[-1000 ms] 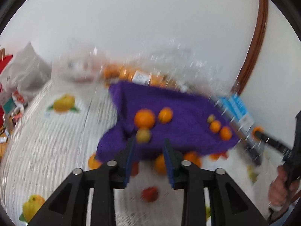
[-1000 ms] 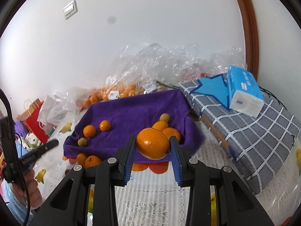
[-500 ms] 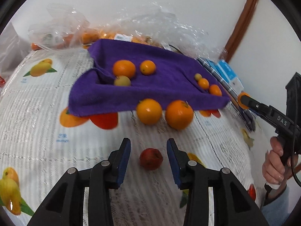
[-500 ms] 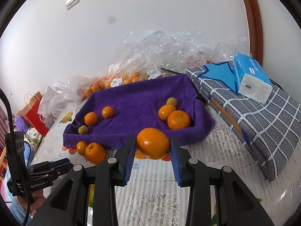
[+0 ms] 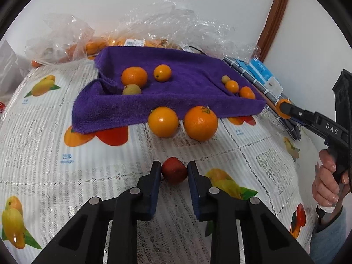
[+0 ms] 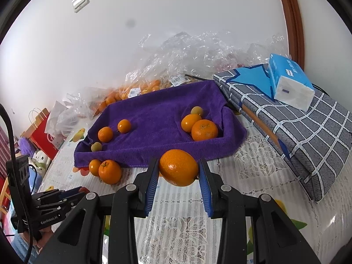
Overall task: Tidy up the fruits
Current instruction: 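Carry the orange and red fruit over the purple towel with both tools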
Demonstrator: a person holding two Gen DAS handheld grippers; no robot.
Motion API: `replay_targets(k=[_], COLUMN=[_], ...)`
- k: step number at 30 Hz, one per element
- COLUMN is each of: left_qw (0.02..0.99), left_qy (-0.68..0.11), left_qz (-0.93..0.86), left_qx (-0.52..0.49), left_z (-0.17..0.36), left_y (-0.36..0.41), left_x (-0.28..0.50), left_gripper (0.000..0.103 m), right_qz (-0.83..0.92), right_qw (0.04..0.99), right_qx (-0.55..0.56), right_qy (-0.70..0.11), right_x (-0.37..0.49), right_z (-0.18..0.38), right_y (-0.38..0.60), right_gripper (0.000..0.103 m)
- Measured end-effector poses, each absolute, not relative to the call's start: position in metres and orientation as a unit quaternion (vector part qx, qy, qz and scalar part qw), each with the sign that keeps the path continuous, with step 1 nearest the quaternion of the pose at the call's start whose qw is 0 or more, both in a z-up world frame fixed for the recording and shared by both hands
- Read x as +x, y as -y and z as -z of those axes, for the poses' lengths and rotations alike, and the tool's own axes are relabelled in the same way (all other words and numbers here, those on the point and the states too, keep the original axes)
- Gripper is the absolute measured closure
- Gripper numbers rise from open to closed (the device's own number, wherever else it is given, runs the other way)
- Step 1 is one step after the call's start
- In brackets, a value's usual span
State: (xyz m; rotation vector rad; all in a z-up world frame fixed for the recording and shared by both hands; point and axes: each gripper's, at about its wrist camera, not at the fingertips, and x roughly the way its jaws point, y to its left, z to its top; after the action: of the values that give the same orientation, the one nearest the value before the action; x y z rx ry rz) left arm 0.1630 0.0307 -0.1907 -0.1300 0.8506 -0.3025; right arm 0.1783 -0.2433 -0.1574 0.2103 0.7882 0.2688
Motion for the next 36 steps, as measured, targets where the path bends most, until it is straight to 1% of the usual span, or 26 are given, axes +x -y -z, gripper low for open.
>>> replay_targets(k=[8, 13, 16, 22, 28, 36], left_qw=[0.912, 0.926, 0.932, 0.932, 0.924, 0.919], left_qy=[-0.378, -0.349, -0.337, -0.341, -0.359, -0.377], left_qz=[0.128, 0.11, 0.09, 0.051, 0.035, 0.035], left_qx=[-0.092, -0.098, -0.096, -0.111, -0.124, -0.111], left_z=[0.147, 0.116, 0.107, 0.118, 0.143, 0.165], left_y=[-0.045, -0.051, -0.053, -0.064, -0.072, -0.07], left_x=[0.183, 0.218, 0.242, 0.293, 0.331, 0.34], left_gripper=[0.079, 0.079, 0.079, 0.079, 0.079, 0.079], right_qz=[-0.132, -0.126, -0.124, -0.118, -0.102, -0.087], right_qw=[0.917, 0.926, 0.93, 0.928, 0.918, 0.908], right_qx=[0.088, 0.07, 0.061, 0.048, 0.044, 0.05], right_qy=[-0.366, -0.348, -0.341, -0.351, -0.381, -0.407], right_x=[0.191, 0.22, 0.243, 0.284, 0.314, 0.329], right_z=[0.135, 0.115, 0.108, 0.119, 0.153, 0.185], right_y=[0.246, 0.25, 0.25, 0.241, 0.235, 0.239], right_gripper=[0.067, 0.067, 0.067, 0.067, 0.067, 0.067])
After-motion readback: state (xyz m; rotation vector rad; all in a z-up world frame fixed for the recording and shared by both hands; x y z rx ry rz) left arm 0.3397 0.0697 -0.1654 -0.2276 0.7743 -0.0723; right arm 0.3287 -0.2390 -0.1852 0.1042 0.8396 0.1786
